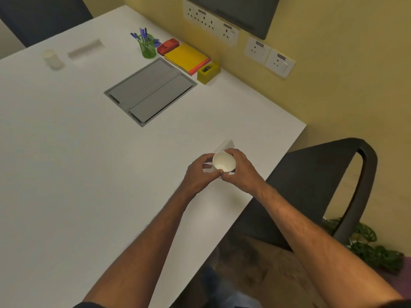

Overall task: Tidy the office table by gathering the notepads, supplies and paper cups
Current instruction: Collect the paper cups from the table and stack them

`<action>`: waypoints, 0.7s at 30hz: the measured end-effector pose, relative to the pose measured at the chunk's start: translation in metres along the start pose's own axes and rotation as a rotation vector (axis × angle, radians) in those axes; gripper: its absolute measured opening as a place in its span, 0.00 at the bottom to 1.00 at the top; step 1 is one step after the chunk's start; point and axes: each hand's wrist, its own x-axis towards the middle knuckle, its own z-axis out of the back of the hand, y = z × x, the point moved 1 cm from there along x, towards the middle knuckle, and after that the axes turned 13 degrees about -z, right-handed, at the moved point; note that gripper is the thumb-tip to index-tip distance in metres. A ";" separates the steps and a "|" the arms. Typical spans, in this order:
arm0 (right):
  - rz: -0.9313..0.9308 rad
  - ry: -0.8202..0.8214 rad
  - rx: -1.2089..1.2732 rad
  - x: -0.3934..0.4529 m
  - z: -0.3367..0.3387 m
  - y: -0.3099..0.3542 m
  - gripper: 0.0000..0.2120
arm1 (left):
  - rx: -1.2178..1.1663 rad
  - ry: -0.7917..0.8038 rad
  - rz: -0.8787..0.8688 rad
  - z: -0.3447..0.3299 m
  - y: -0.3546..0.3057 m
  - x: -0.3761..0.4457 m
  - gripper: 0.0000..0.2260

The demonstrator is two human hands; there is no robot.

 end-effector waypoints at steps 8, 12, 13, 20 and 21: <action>-0.068 -0.020 -0.018 0.094 0.042 -0.014 0.37 | 0.339 -0.097 -0.023 0.004 0.044 0.056 0.25; -0.122 -0.061 0.011 0.129 0.053 -0.025 0.37 | 0.431 -0.125 0.000 0.020 0.070 0.064 0.23; -0.130 -0.076 0.015 0.138 0.055 -0.029 0.38 | 0.454 -0.130 0.006 0.023 0.077 0.065 0.23; -0.176 -0.144 0.022 0.187 0.062 -0.059 0.37 | 0.585 -0.155 0.040 0.040 0.111 0.069 0.23; -0.182 -0.152 0.020 0.193 0.062 -0.062 0.37 | 0.606 -0.162 0.044 0.041 0.115 0.069 0.23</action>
